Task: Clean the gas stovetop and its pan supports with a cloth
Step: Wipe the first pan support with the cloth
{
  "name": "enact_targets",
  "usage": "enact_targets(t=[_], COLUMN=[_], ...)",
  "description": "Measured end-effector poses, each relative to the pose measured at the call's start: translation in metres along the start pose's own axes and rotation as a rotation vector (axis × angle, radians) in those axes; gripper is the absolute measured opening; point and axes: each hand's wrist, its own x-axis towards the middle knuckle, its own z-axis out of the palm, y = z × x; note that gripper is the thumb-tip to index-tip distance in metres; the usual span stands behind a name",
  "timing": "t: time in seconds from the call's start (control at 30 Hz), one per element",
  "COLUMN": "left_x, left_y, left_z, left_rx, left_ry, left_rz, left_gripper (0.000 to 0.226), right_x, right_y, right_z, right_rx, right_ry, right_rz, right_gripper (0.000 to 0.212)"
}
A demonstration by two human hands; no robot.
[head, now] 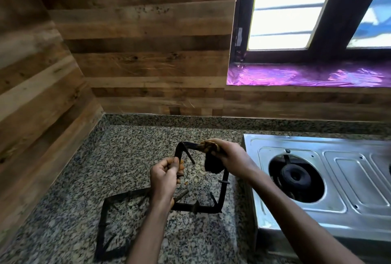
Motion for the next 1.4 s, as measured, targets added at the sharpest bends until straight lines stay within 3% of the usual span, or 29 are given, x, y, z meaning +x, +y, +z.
enact_targets(t=[0.13,0.27,0.37,0.43,0.53,0.6,0.73,0.9,0.97,1.07,1.17,1.23,1.33,1.4], left_x=[0.009,0.012,0.011,0.010,0.008,0.006,0.004,0.002,0.003,0.005,0.008,0.006,-0.001,-0.004], left_y=[-0.002,-0.004,-0.008,-0.009,-0.006,-0.004,-0.003,-0.005,-0.006,-0.009,-0.008,-0.005,-0.001,-0.001], left_z=[-0.010,-0.019,-0.016,-0.013,-0.006,-0.004,-0.003,-0.002,-0.002,-0.009,-0.016,-0.014,-0.005,-0.001], left_rx=[0.068,0.113,0.139,0.131,0.089,0.056,0.052,0.043,0.031,-0.012,-0.049,-0.060,-0.092,-0.114], left_ry=[0.053,0.085,0.092,0.079,0.027,0.001,-0.006,0.014,0.050,0.127,0.152,0.146,0.120,0.132], left_rz=[0.039,0.058,0.067,0.073,0.058,0.044,0.044,0.044,0.045,0.018,0.012,0.022,0.028,0.029], left_gripper=[0.013,0.011,0.009,0.009,0.010,0.011,0.010,0.010,0.010,0.011,0.012,0.014,0.016,0.017], right_x=[-0.004,0.000,0.008,0.010,0.008,0.007,0.014,0.013,0.008,-0.001,-0.010,-0.010,-0.006,-0.005], right_y=[0.002,-0.008,-0.015,-0.017,-0.015,-0.013,-0.004,0.009,0.022,0.040,0.041,0.038,0.030,0.021], right_z=[-0.010,-0.045,-0.059,-0.052,-0.027,-0.018,-0.012,-0.009,-0.002,0.002,0.002,0.008,0.027,0.032], right_rx=[0.486,0.833,0.642,0.500,0.440,0.300,-0.250,-0.443,-0.294,0.251,0.719,0.719,0.500,0.447], right_ry=[0.340,0.407,0.353,0.198,-0.116,-0.203,-0.250,-0.095,-0.016,0.239,0.402,0.354,0.183,0.230], right_rz=[0.156,0.242,0.209,0.242,0.318,0.243,-0.079,-0.031,0.098,0.359,0.412,0.365,0.280,0.264], right_gripper=[0.029,0.017,0.015,0.021,0.063,0.085,0.076,0.046,0.033,0.019,0.018,0.020,0.045,0.046])
